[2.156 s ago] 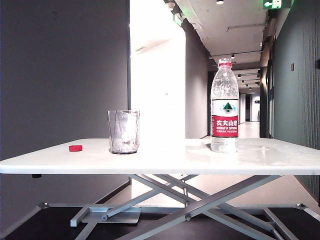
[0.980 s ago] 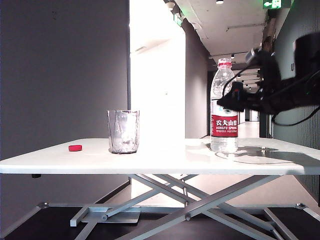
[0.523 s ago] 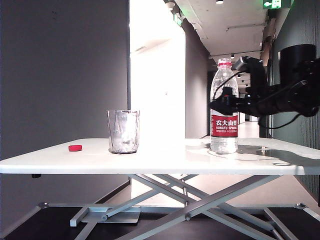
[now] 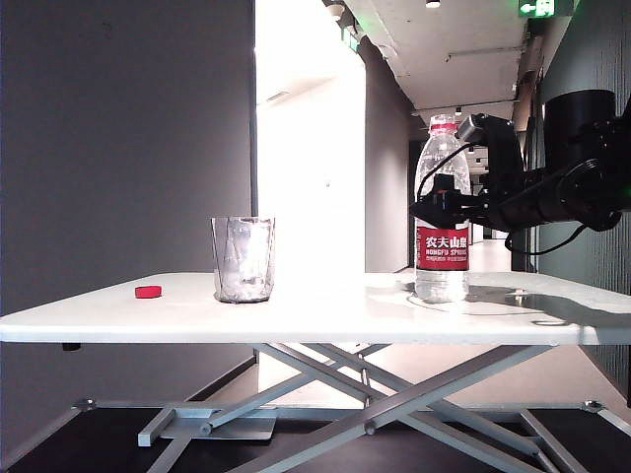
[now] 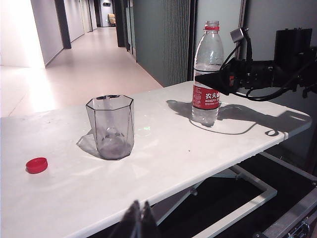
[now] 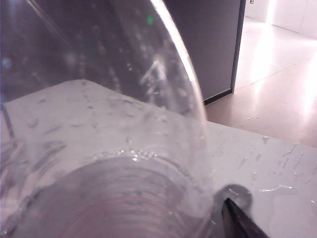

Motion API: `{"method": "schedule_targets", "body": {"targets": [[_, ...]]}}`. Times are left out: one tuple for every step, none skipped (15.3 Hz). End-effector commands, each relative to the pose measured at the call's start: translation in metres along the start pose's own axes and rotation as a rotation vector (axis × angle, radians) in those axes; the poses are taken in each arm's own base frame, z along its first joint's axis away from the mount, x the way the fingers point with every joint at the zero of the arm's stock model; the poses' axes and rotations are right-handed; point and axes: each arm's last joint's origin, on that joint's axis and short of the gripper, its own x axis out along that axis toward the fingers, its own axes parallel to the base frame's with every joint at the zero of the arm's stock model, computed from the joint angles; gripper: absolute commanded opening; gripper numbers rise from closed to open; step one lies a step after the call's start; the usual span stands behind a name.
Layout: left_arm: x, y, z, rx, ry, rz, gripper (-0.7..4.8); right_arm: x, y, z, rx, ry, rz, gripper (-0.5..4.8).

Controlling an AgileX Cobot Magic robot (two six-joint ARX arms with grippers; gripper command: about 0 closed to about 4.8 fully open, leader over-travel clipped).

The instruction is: Pick up the mineral water bottle on the table and pour water into the mug until it's half full.

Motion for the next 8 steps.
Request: {"method": "schedule_targets", "body": {"targets": [[0.0000,-0.0002,0.0003,0.000,0.001,-0.006,-0.05,0.0005,0.0002,0.0043,-0.009,-0.018,0.000,4.23],[-0.0001,-0.0002,-0.0004,-0.003,0.007,-0.007,-0.05,0.0005,0.0002,0.0039,-0.007,-0.014,0.000,4.14],[-0.0001,-0.0002,-0.0016,-0.008,0.019,-0.007,-0.05,0.0005,0.0002,0.0028,-0.003,-0.004,0.000,3.53],[-0.0001,-0.0003,-0.0022,-0.007,0.024,-0.007,-0.05,0.0005,0.0002,0.0024,-0.001,0.000,0.000,3.09],[-0.0001,-0.0003,-0.0026,-0.006,0.028,-0.007,-0.05,0.0005,0.0003,0.0024,-0.001,0.000,0.003,2.69],[-0.0001,-0.0003,-0.0030,-0.005,0.031,-0.008,-0.05,0.0006,0.0007,0.0025,-0.001,0.000,0.011,2.55],[-0.0001,-0.0003,-0.0031,-0.001,0.033,-0.008,-0.05,0.0006,0.0007,0.0024,0.000,0.000,0.011,2.55],[-0.0001,-0.0003,-0.0031,-0.001,0.032,-0.008,-0.05,0.0006,0.0007,0.0024,0.000,0.000,0.011,2.55]]}}
